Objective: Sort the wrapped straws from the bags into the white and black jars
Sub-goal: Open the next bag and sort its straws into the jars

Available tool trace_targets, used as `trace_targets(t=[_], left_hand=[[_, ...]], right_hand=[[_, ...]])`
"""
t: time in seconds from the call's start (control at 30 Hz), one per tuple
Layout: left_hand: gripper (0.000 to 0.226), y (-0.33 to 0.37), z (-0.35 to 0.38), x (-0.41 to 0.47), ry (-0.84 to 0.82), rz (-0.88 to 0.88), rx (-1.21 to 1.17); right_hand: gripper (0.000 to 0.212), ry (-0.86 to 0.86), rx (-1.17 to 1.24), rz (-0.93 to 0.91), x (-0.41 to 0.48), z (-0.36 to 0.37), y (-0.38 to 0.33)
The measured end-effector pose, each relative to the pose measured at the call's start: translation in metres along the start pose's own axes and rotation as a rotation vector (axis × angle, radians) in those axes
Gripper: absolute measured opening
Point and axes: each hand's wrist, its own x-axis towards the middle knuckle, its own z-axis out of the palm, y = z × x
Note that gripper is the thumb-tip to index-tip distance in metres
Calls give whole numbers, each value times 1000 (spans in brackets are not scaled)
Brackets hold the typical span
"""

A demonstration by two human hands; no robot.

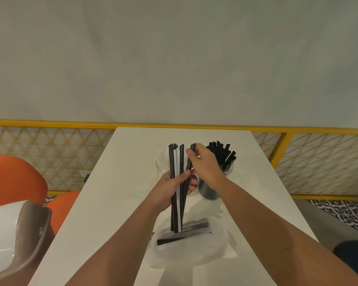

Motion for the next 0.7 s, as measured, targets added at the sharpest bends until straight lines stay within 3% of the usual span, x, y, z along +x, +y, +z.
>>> trace_targets(t=[0.23,0.37,0.53,0.7], left_hand=[[20,13,0,4,50,7,-8],[12,15,0,6,47,32,105],[10,15,-1,7,32,77,193],[12,13,0,5,-28,83,296]], right_hand=[[16,12,319,39,6,-2,-10],[19,-6,212,21,12,-9,-11],[23,-200,240,152,17,-19,-18],[23,64,279,120,24,-30,-29]])
